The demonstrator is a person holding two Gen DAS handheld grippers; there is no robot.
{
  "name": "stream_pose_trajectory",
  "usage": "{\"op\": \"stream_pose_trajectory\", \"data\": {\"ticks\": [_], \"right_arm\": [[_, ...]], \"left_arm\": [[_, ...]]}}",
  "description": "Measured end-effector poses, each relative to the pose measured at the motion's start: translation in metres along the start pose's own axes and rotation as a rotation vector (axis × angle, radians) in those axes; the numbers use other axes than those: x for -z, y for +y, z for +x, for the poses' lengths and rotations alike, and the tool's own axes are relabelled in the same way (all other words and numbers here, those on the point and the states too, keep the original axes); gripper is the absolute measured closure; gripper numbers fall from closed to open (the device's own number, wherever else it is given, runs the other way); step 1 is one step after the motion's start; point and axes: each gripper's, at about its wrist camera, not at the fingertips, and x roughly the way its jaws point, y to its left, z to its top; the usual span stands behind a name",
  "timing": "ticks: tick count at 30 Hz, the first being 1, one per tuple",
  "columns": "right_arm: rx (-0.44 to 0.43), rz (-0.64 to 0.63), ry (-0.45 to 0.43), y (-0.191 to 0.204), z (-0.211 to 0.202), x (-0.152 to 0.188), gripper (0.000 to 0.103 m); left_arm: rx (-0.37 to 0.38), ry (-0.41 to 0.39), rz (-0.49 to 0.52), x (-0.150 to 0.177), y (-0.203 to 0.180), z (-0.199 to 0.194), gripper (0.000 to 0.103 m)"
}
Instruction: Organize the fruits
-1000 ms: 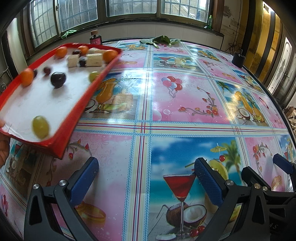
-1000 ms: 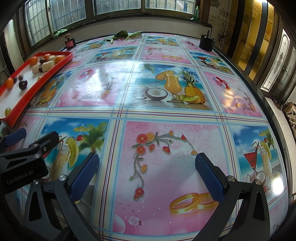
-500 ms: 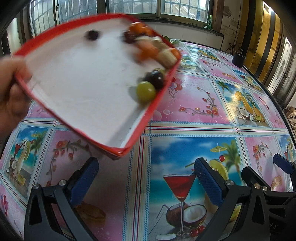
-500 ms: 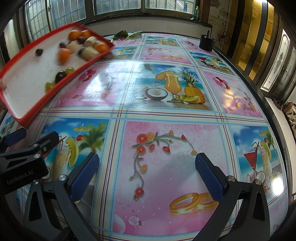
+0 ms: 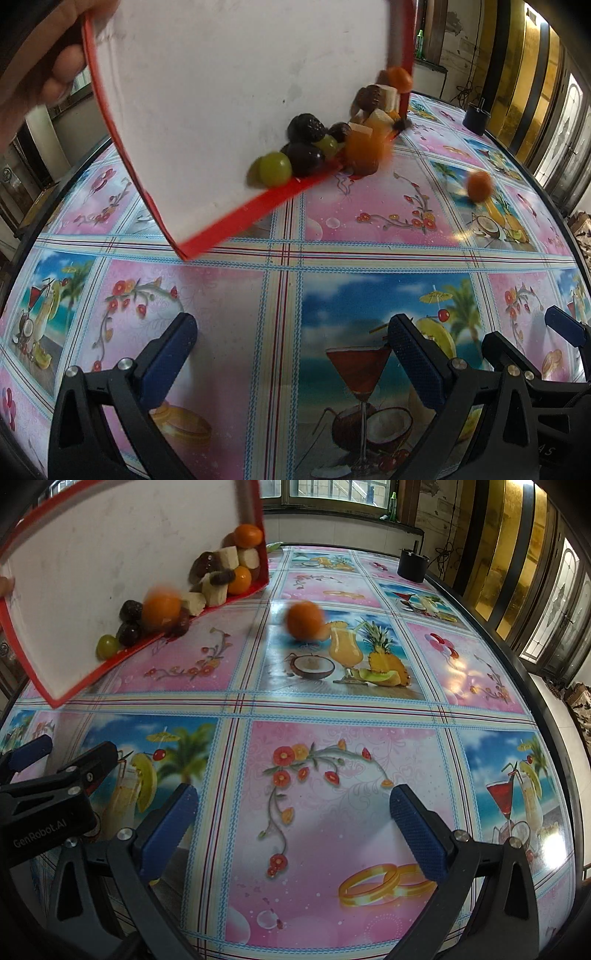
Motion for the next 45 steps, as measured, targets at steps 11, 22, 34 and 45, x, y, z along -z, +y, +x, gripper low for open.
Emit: {"op": "stream_pose_trajectory", "data": {"ticks": [11, 22, 34, 45], "right_arm": [[0.0, 0.0, 0.0, -0.0002, -0.0014, 0.0012, 0.0], [0.0, 0.0, 0.0, -0.0005, 0.0002, -0.001, 0.0], [0.0, 0.0, 0.0, -0.0007, 0.0006, -0.0003, 0.0], [0.0, 0.0, 0.0, -0.0007, 0.0005, -0.0004, 0.0]], "left_arm": [[0.0, 0.001, 0.0, -0.0005, 0.0001, -0.0003, 0.001], [0.0, 0.0, 0.0, -0.001, 0.0011, -0.0003, 0.001], [0.0, 0.0, 0.0, 0.0, 0.0018, -0.0009, 0.001], [0.0, 0.0, 0.0, 0.0005, 0.0024, -0.001, 0.001]]}}
